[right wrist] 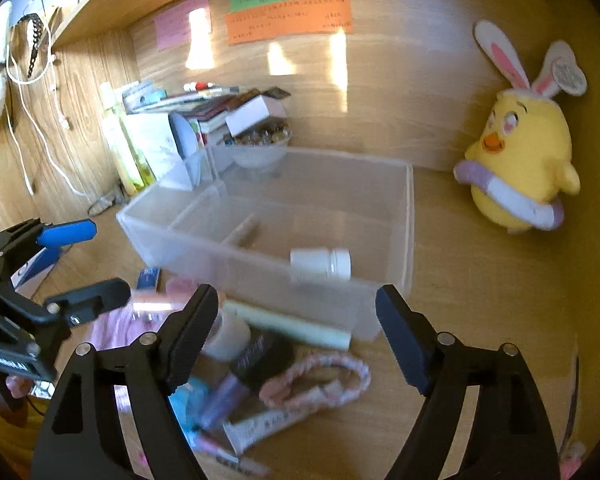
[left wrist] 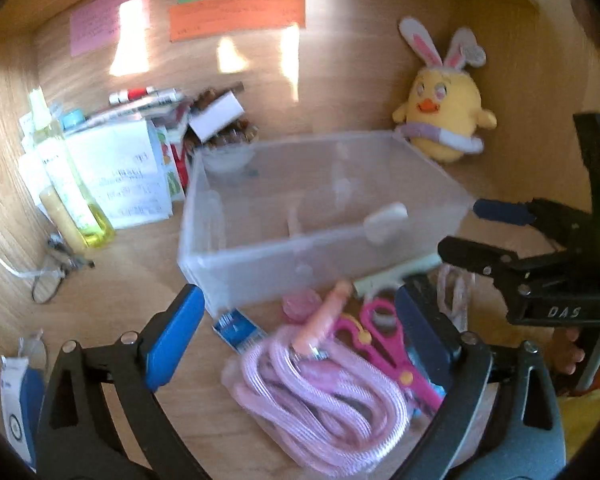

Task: Organize objects
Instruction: 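Move the right tool to the toothpaste tube while the left tool reaches the pink rope bag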

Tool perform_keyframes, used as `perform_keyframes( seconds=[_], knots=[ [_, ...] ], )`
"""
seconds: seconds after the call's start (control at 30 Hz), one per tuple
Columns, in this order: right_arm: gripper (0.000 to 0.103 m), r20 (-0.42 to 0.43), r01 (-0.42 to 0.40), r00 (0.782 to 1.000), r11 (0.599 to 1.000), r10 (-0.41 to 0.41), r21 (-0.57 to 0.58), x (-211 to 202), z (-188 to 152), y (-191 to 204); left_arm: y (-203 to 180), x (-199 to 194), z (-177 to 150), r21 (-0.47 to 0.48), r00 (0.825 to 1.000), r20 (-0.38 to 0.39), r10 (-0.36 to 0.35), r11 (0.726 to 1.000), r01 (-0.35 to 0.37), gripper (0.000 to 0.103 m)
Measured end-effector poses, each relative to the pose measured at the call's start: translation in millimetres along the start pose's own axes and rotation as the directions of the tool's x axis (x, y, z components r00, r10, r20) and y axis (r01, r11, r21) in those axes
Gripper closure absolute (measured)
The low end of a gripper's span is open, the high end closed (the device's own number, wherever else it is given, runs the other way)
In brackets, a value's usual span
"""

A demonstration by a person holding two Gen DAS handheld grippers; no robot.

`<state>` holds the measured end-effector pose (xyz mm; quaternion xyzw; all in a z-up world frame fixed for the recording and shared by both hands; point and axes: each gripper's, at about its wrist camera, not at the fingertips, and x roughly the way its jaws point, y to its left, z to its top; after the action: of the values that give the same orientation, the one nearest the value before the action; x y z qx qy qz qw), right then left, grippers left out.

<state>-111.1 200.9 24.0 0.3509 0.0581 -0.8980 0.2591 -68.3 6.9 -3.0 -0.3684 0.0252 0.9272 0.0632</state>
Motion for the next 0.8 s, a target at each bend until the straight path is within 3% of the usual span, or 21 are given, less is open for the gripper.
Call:
perform_keyframes(
  seconds=[0.2, 0.47, 0.8],
  knots=[
    [0.024, -0.069, 0.020, 0.997, 0.999, -0.017, 0.045, 3, -28, -11, -12, 19, -27, 0.015, 0.996, -0.089, 0.030, 0.999, -0.029, 0.006],
    [0.024, -0.164, 0.022, 0.986, 0.998, -0.013, 0.054, 19, -54, -12, -5, 7, -49, 0.013, 0.993, -0.093, 0.070, 0.998, -0.069, 0.006],
    [0.024, -0.151, 0.103, 0.984, 0.994, -0.098, 0.029, 10, -66, -25, 26, -5, -77, -0.012, 0.980, -0.147, 0.132, 0.991, -0.135, 0.006]
  ],
)
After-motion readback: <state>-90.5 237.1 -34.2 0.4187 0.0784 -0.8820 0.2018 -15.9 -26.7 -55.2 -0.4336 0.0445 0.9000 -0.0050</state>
